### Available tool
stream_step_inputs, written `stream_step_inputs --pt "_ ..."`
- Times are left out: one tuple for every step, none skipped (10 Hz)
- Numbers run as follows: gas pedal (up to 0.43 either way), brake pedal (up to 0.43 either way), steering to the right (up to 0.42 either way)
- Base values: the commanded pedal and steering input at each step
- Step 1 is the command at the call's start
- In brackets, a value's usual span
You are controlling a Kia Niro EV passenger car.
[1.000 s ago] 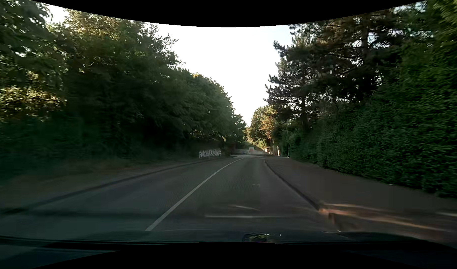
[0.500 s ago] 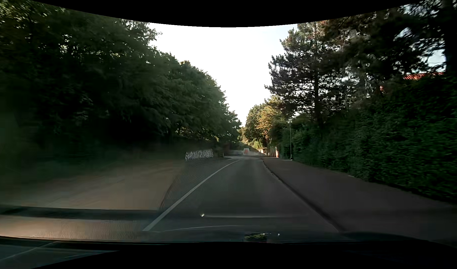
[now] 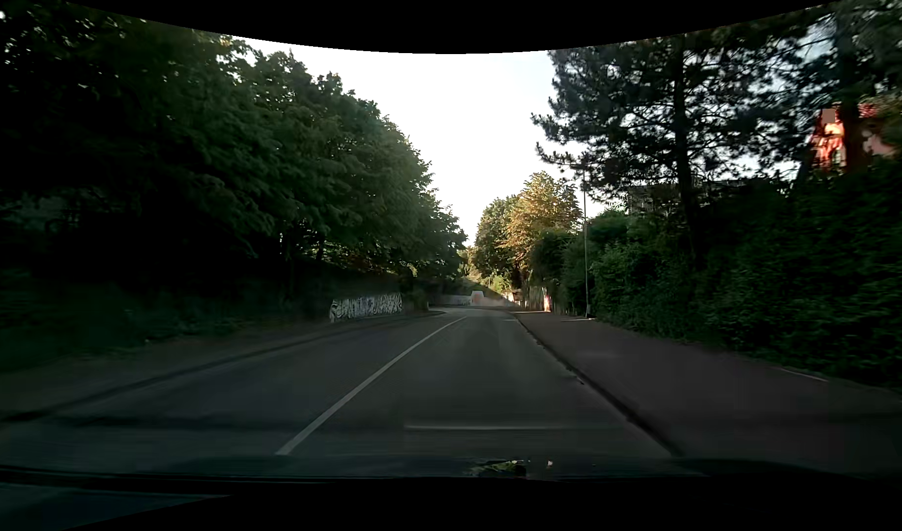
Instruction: Follow the waypoints while adhering to traffic rules and regulations
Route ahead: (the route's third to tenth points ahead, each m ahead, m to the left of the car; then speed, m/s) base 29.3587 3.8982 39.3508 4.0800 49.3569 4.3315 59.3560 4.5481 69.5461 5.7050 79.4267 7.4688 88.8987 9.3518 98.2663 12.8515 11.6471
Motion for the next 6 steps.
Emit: stream_step_inputs --pt "0.150 0.000 0.021" --pt "0.150 0.000 0.021" --pt "0.138 0.000 0.021" --pt "0.130 0.000 0.020" --pt "0.118 0.000 0.018" --pt "0.118 0.000 0.017"
